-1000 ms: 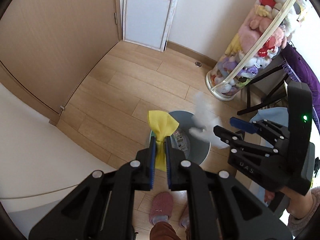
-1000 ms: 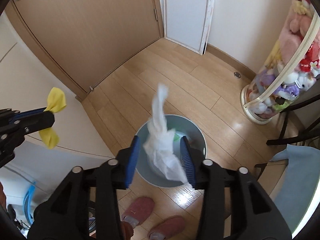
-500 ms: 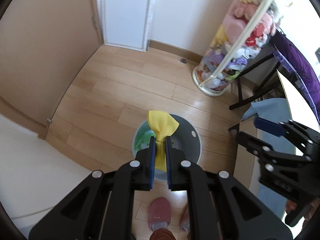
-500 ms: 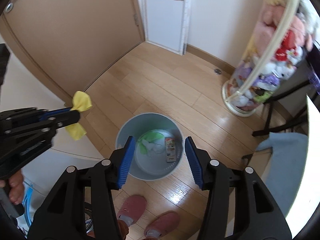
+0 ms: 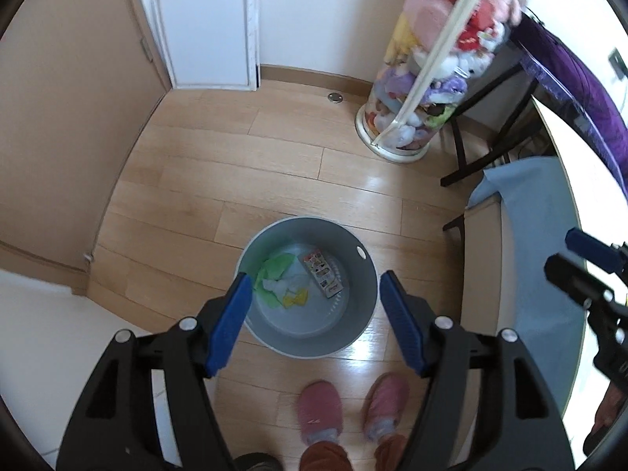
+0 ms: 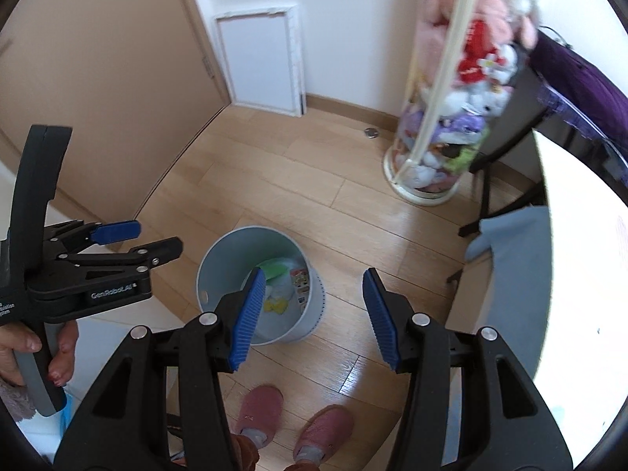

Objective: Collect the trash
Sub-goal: 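Move both open tools back over the mat toward the brown glove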

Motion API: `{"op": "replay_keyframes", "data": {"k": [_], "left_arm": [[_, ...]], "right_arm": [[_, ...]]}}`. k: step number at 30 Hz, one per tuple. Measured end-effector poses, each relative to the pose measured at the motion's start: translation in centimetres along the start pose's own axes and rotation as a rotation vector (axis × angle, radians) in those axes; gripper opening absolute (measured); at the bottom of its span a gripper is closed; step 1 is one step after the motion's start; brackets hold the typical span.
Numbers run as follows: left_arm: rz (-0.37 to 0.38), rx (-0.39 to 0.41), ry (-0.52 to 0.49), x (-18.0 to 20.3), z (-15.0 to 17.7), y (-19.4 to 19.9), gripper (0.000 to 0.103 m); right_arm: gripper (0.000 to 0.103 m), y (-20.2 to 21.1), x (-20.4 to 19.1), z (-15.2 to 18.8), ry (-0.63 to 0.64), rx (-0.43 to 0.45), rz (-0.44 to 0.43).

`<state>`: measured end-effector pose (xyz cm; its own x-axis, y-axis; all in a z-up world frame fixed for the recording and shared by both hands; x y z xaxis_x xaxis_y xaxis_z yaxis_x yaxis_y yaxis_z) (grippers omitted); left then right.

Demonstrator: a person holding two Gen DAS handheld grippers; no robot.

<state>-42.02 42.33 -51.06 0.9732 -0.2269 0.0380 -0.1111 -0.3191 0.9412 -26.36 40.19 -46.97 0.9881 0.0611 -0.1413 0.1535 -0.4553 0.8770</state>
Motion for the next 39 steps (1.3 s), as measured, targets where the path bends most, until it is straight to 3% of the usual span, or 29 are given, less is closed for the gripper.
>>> {"op": "replay_keyframes", "data": {"k": [3,5,9,18,29,39], "left_arm": [[-0.003,0.015,-0.059,1.6,-0.7,2.5,0.068],[0.002,0.036,-0.104,3.0,-1.2,4.6,0.074],[0.032,0.077,-0.225,7.6,-2.2,9.3,0.075],[0.201,0.123,-0.536,22.9,-2.5,18.5,0.076],[0.38,0.165,-0.891,44.5,3.2,26.2,0.077],[0.55,0.126,-1.143,59.9,12.2,29.6,0.077]], "right_arm": [[0.05,2.4,1.6,0.3,-0.049,0.016,0.019],[0.05,4.4,2.7,0.7,-0.091,0.03,0.036],[0.05,9.5,6.0,1.8,-0.195,0.063,0.091],[0.05,24.4,15.8,8.3,-0.487,0.142,0.296],[0.051,40.7,28.2,22.2,-0.847,0.209,0.567],[0.058,49.8,34.7,34.7,-1.125,0.271,0.774]]}}
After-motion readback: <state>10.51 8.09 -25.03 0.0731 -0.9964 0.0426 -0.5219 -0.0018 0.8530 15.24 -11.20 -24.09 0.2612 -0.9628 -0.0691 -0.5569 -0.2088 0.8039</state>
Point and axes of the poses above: each gripper's, at about its wrist camera, not at the fingertips, and y roughly against the way its jaws point, x to its right, z to its underside, the point moved 7 cm from there along -y, roughly the way its jaws point, and after that the axes turned 2 degrees about -z, right-handed, at the moved point
